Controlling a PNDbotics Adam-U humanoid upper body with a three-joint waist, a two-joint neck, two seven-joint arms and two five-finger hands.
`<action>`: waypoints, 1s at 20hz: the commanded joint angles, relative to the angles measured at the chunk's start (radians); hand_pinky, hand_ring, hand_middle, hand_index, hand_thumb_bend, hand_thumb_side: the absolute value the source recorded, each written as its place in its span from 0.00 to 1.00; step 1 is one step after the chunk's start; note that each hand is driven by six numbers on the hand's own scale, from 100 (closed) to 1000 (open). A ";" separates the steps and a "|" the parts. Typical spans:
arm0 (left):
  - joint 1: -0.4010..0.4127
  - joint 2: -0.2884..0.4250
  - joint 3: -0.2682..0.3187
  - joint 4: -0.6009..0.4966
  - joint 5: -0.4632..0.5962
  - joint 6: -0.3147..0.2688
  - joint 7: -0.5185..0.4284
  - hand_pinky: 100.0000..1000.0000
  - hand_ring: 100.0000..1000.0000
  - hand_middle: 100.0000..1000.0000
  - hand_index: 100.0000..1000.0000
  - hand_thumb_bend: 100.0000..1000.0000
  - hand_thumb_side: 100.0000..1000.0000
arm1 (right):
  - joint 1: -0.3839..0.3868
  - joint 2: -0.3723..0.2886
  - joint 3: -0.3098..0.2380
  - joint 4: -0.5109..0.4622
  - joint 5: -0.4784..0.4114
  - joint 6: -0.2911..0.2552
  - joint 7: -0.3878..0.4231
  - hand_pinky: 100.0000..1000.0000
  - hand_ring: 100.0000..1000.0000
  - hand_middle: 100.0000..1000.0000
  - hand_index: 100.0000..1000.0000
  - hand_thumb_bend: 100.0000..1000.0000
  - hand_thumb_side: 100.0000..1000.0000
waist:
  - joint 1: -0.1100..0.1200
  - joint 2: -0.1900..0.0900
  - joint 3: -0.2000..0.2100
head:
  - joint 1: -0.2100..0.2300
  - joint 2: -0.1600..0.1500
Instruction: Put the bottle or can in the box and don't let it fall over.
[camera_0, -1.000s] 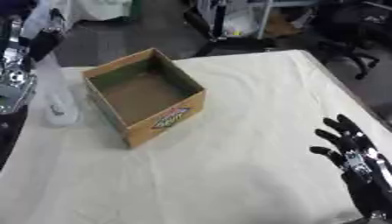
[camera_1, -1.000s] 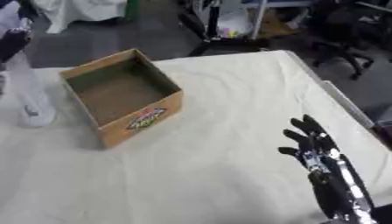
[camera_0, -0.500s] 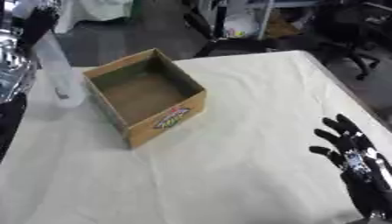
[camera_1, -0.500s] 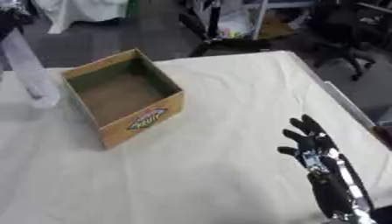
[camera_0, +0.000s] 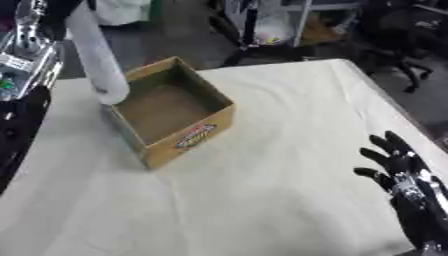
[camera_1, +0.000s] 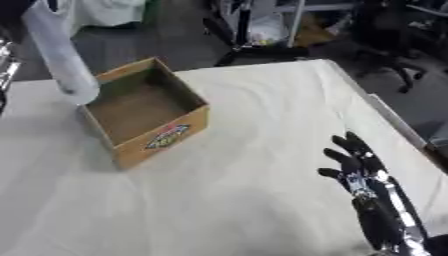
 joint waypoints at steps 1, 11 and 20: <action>-0.025 -0.018 -0.024 -0.013 0.010 0.012 -0.045 0.13 0.66 0.42 0.48 0.00 0.30 | -0.006 -0.012 0.002 -0.007 -0.006 -0.002 0.006 0.71 0.89 0.92 1.00 0.00 0.49 | -0.001 -0.019 -0.008 | 0.006 -0.002; 0.019 -0.108 -0.078 0.089 -0.063 0.006 -0.167 0.15 0.72 0.46 0.50 0.00 0.25 | -0.010 -0.005 0.005 -0.009 -0.011 -0.002 0.010 0.71 0.89 0.92 1.00 0.00 0.49 | -0.010 -0.003 -0.026 | 0.006 -0.014; 0.100 -0.063 -0.109 0.059 -0.293 -0.014 -0.233 0.50 1.00 0.82 0.80 0.35 0.49 | -0.008 -0.006 -0.002 -0.011 -0.005 -0.003 0.004 0.71 0.89 0.92 1.00 0.00 0.50 | -0.001 -0.004 -0.007 | -0.013 -0.009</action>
